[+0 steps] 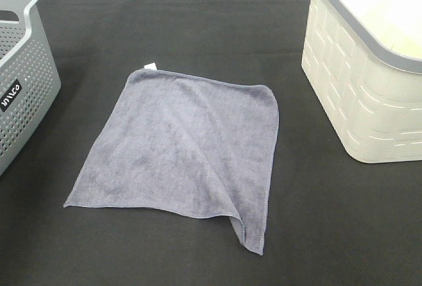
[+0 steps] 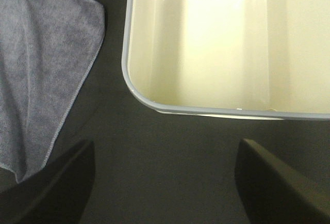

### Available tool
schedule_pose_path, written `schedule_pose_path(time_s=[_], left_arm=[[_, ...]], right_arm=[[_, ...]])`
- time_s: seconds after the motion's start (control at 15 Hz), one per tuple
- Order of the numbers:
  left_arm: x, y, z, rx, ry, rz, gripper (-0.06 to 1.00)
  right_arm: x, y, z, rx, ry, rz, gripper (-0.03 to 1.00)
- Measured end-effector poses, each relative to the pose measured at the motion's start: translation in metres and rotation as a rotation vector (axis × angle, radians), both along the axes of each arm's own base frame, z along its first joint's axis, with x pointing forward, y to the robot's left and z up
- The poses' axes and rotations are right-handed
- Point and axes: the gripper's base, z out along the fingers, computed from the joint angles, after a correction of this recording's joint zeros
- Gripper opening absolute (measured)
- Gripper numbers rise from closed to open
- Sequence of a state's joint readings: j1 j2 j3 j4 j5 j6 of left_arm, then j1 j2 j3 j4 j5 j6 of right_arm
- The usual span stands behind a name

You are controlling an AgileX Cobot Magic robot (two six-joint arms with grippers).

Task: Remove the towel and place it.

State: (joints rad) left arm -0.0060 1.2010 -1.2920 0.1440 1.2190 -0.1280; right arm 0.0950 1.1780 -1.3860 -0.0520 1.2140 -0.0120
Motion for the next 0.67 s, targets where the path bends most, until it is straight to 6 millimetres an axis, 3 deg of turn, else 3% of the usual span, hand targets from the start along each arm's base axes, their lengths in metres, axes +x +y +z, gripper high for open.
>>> schedule_pose_path(time_s=[0.27, 0.67], left_arm=[[-0.048, 0.001, -0.019, -0.027, 0.01, 0.007, 0.62], [-0.138, 0.003, -0.036, 0.006, -0.136, 0.011, 0.62]], right_arm=[[-0.058, -0.001, -0.007, 0.042, -0.047, 0.024, 0.73], [-0.152, -0.01, -0.052, 0.053, -0.143, 0.032, 0.73]])
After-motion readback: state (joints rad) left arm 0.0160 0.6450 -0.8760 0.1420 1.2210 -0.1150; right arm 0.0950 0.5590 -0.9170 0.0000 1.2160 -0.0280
